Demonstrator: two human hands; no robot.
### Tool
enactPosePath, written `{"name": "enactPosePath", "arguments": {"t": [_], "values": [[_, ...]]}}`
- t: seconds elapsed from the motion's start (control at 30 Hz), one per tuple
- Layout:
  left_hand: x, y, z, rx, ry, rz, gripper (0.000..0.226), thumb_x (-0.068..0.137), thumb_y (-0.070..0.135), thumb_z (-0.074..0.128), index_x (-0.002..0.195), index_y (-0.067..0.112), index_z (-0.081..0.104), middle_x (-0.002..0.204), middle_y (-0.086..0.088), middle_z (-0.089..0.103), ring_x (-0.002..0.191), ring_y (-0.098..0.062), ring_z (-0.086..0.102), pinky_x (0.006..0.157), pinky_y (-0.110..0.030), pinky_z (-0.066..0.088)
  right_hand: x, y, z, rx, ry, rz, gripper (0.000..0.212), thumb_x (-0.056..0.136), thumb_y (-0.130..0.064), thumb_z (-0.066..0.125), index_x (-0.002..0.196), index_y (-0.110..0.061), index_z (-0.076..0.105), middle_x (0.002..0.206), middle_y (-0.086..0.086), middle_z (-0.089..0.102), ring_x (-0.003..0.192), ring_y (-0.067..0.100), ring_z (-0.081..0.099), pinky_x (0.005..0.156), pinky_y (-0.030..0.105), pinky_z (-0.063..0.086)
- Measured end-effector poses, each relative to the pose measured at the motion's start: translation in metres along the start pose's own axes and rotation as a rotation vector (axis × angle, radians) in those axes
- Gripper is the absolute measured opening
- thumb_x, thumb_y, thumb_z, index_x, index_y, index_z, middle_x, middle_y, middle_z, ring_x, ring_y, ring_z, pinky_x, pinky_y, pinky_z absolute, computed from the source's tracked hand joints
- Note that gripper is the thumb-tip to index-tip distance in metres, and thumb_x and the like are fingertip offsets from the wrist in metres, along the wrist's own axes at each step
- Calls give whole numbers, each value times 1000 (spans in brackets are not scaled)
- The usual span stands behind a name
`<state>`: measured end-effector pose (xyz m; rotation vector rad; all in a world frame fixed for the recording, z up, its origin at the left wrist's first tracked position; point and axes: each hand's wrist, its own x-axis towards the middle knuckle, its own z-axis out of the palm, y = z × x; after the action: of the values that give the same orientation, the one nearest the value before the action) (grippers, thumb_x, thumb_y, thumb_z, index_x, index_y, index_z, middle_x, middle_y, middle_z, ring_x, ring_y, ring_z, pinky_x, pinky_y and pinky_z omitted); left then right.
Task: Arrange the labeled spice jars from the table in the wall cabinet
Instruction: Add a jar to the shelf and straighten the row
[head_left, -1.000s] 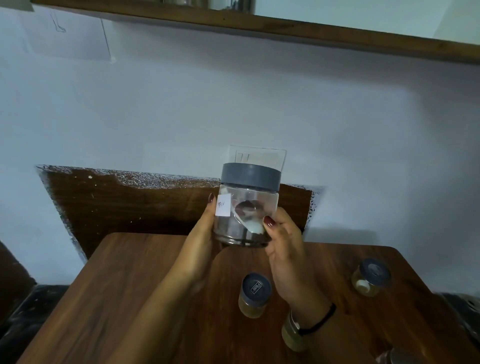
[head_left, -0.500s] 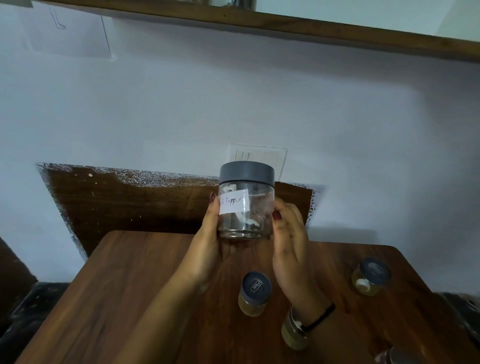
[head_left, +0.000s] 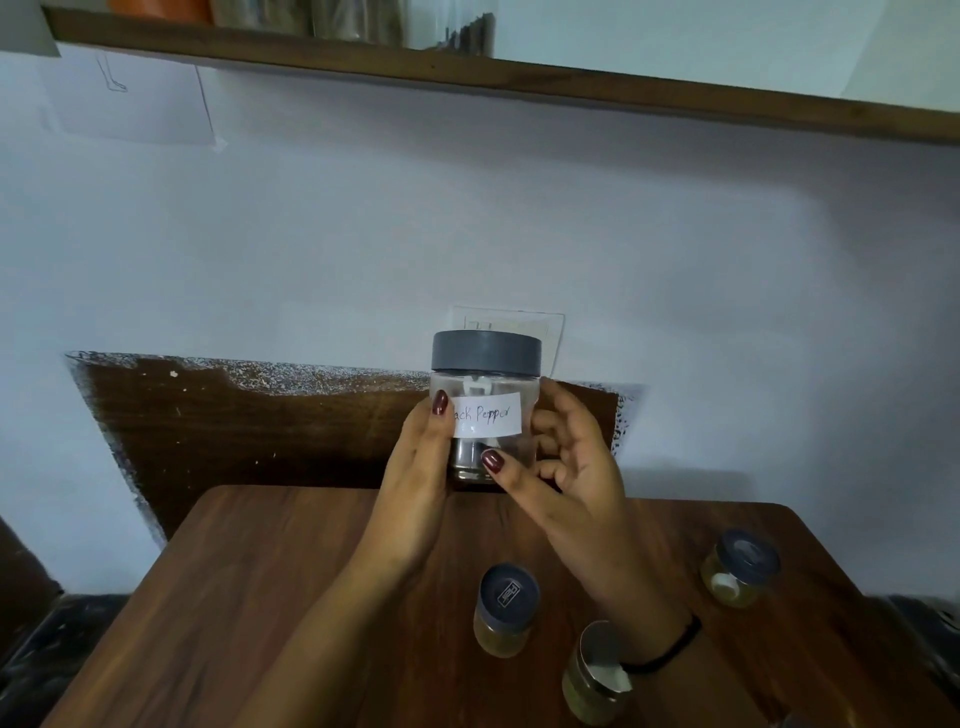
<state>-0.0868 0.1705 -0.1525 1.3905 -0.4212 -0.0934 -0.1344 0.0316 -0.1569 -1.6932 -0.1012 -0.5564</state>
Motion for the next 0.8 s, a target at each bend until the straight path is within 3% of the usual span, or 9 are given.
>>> {"name": "enactPosePath", "arguments": {"t": [0.1, 0.13, 0.23, 0.33, 0.47, 0.67, 0.8], "values": [[14, 3, -2, 42, -32, -48, 83, 73, 80, 61, 128, 18, 56, 114, 2, 73, 117, -28, 63, 88, -32, 54, 5, -7, -5, 69, 14, -3, 73, 67, -36, 80, 132, -26, 50, 119, -4, 68, 106, 19, 67, 84, 33, 58], [16, 6, -3, 56, -55, -50, 83, 72, 73, 68, 131, 18, 51, 114, 4, 73, 116, -24, 64, 83, -26, 56, 8, -10, -8, 89, 17, -1, 71, 67, -34, 81, 131, -27, 51, 118, -4, 69, 106, 18, 68, 84, 30, 57], [13, 15, -4, 100, -182, 17, 82, 72, 47, 74, 141, 25, 34, 129, 11, 62, 119, -2, 59, 90, -14, 50, 17, -21, -17, 105, 18, 1, 65, 73, -22, 84, 129, -26, 51, 113, -9, 70, 106, 14, 68, 81, 21, 55], [19, 30, -4, 147, -185, 80, 84, 65, 54, 72, 137, 29, 38, 127, 13, 62, 118, 0, 59, 91, -17, 50, 27, -33, -22, 127, 15, -11, 62, 71, -18, 78, 126, -27, 51, 110, -12, 71, 105, 10, 68, 81, 19, 55], [35, 52, 1, 206, -197, 161, 81, 70, 56, 70, 140, 31, 39, 130, 16, 61, 120, -1, 58, 98, -24, 50, 40, -48, -29, 145, 33, -44, 67, 70, -21, 75, 131, -28, 48, 119, -2, 68, 105, 10, 68, 80, 19, 56], [59, 83, 8, 351, -126, 293, 75, 73, 62, 65, 142, 43, 39, 142, 18, 46, 121, 8, 50, 95, -17, 51, 70, -77, -42, 119, 40, -92, 69, 70, -32, 72, 133, -33, 46, 125, -10, 63, 102, -6, 65, 73, 12, 53], [84, 103, 18, 325, -28, 332, 71, 71, 56, 75, 135, 43, 47, 137, 16, 54, 120, -2, 55, 104, -36, 50, 97, -95, -50, 72, 33, -151, 68, 72, -33, 71, 134, -37, 44, 127, -12, 61, 100, -13, 62, 68, 5, 49]]}}
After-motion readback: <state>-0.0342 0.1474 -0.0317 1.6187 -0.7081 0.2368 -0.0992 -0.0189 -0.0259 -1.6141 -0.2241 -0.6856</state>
